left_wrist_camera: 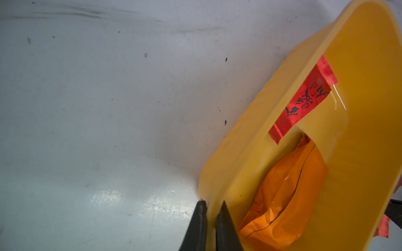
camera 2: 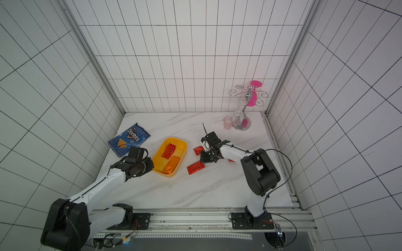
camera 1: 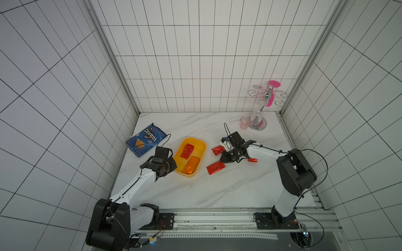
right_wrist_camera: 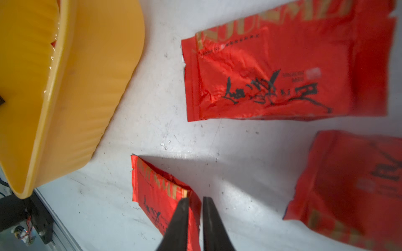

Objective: Take the tea bags out of the storage box
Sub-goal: Place the tea bag at the center of the board, then pick up the tea bag from the storage box.

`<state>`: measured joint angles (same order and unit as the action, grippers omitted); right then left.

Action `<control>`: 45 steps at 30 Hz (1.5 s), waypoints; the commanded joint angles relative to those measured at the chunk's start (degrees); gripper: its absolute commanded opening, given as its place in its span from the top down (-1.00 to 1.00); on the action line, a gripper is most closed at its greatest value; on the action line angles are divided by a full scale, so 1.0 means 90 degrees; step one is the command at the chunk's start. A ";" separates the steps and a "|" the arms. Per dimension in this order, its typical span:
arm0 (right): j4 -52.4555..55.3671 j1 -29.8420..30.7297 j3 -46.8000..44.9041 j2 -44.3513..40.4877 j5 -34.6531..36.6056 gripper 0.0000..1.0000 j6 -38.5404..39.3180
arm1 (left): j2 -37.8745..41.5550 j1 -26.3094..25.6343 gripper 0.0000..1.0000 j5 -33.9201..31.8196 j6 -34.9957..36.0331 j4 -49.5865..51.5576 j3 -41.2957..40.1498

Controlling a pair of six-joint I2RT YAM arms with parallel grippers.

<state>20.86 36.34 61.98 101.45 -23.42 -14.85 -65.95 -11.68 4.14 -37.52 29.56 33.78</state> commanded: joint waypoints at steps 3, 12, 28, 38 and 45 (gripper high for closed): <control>0.0497 -0.0043 0.0207 -0.0484 0.0035 0.24 0.0206 | 0.0112 -0.0030 1.00 -0.0087 0.0000 -0.0150 -0.0059; 0.1713 0.0608 0.2141 -0.0178 -0.0610 0.07 0.1020 | 0.0127 -0.0040 1.00 -0.0007 0.0067 -0.0179 -0.0056; 0.3844 0.1677 0.6147 0.3098 -0.0072 -0.06 0.2084 | 0.0200 -0.0064 1.00 -0.0011 0.0077 -0.0206 -0.0090; 0.4164 0.1753 0.7289 0.4186 -0.0152 -0.12 0.2260 | 0.0211 -0.0069 1.00 -0.0020 0.0077 -0.0208 -0.0094; 0.4178 0.1799 0.7574 0.4475 0.0030 -0.13 0.2295 | 0.0208 -0.0069 1.00 -0.0011 0.0077 -0.0208 -0.0094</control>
<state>56.53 51.90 127.31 140.42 -24.29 4.78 -64.88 -12.01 4.16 -37.45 29.43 33.23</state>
